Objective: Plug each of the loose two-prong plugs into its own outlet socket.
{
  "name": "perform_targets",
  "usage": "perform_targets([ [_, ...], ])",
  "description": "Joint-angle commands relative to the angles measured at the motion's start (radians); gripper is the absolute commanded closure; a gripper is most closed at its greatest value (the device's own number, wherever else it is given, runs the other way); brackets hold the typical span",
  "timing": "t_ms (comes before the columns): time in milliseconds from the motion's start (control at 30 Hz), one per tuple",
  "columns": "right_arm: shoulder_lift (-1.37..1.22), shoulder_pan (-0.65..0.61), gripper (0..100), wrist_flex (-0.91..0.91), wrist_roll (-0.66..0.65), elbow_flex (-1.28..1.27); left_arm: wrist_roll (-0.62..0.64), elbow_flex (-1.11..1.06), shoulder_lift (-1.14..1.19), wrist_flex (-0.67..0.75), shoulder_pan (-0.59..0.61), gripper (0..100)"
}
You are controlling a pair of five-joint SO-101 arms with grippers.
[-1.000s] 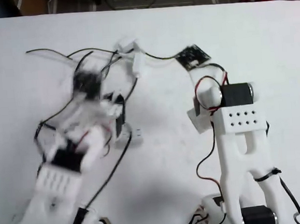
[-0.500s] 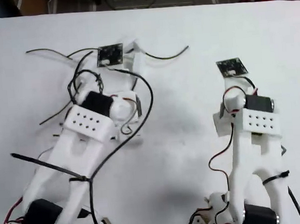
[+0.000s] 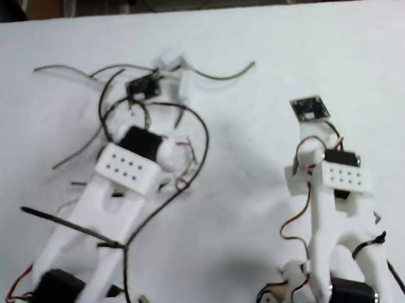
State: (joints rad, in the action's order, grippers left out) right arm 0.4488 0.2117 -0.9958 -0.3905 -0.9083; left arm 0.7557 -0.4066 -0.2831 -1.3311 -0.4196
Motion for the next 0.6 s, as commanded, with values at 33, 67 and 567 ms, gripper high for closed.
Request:
perform_targets([
  [33,0.004,0.013,97.8,0.062,0.002,-0.026,0.012,-0.052,0.001,0.060,-0.001,98],
  [67,0.004,0.013,97.9,0.068,0.003,-0.032,0.012,-0.066,0.001,0.084,-0.001,98],
  [567,0.004,0.013,97.9,0.074,0.009,-0.037,0.012,-0.210,0.002,0.264,-0.031,98],
])
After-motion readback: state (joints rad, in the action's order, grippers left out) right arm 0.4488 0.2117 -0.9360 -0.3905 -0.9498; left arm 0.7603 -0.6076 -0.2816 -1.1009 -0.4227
